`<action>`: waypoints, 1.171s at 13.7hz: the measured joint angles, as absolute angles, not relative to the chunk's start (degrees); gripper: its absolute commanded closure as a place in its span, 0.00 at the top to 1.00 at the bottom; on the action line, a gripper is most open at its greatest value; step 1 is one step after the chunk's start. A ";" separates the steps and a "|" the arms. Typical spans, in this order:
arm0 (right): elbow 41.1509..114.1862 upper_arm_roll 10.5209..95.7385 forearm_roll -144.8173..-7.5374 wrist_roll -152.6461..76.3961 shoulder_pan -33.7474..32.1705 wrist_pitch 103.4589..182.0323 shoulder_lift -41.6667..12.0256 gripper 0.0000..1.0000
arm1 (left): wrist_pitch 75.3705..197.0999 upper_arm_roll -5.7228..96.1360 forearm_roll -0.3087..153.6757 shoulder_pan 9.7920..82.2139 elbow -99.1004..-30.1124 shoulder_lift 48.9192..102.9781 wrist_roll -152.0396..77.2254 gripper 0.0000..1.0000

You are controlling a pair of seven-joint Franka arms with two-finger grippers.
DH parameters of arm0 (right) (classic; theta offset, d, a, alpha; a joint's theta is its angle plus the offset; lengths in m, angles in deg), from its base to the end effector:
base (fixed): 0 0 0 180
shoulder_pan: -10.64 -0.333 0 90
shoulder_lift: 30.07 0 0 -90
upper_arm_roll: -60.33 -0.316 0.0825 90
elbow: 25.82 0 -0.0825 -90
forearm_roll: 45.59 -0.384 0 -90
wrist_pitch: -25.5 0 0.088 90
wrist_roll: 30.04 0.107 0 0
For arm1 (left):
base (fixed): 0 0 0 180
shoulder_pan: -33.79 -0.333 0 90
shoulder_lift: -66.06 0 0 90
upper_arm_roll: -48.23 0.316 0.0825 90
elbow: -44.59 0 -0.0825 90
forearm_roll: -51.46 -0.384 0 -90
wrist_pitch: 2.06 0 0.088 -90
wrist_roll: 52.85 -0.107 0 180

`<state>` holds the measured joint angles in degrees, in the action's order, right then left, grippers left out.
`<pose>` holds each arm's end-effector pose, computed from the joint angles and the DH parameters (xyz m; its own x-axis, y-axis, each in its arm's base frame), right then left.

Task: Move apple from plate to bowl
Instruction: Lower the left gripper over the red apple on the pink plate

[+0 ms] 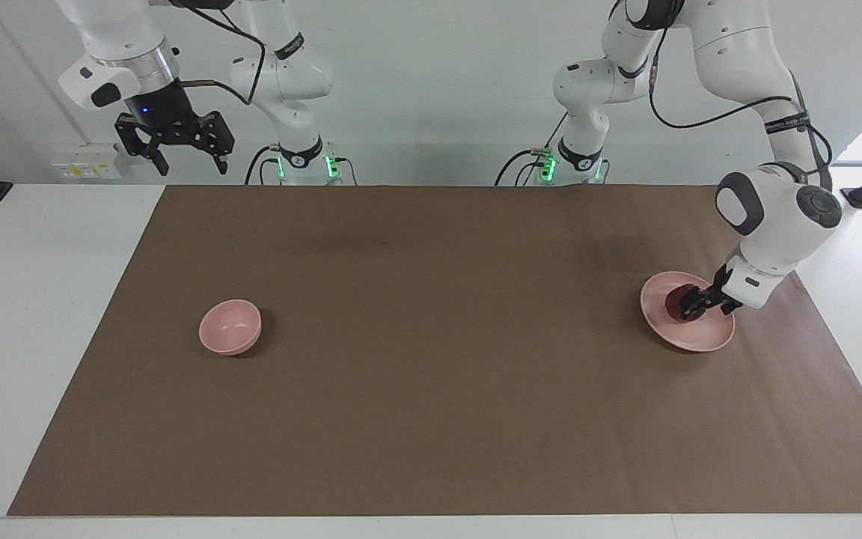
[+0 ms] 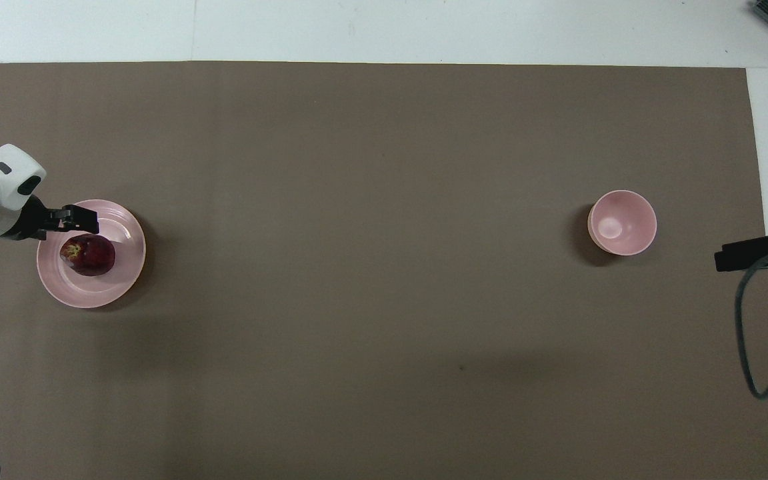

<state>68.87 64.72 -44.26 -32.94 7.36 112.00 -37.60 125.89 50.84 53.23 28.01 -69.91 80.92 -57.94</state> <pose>0.5065 -0.0153 0.6503 0.9995 0.0306 -0.0125 0.0308 -0.9994 0.0125 0.5892 0.0851 0.3286 0.9969 0.0753 -0.0232 0.0756 -0.9970 0.0143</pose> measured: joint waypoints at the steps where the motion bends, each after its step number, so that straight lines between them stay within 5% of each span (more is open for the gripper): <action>1: 68.87 64.72 -44.26 -32.94 7.36 112.00 -37.60 1.00 | 126.16 50.70 53.23 28.04 -70.56 80.82 -57.23 1.00; 9: 69.50 64.72 -44.26 -32.94 7.37 112.00 -37.60 1.00 | 124.66 50.54 53.23 28.09 -72.19 79.75 -56.32 0.95; 11: 69.55 64.73 -44.26 -32.94 7.37 112.00 -37.60 1.00 | 123.93 50.51 53.23 28.09 -72.20 79.58 -56.27 0.28; 13: 69.57 64.73 -44.26 -32.94 7.37 112.00 -37.61 1.00 | 123.59 50.51 53.23 28.09 -72.12 79.42 -56.23 0.05; 16: 69.59 64.74 -44.26 -32.94 7.37 112.02 -37.61 1.00 | 122.58 50.39 53.23 28.10 -71.79 79.03 -55.31 0.00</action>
<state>69.59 64.74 -44.26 -32.94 7.37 112.02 -37.61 122.58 50.39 53.23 28.10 -71.79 79.03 -55.31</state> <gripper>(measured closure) 0.000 0.238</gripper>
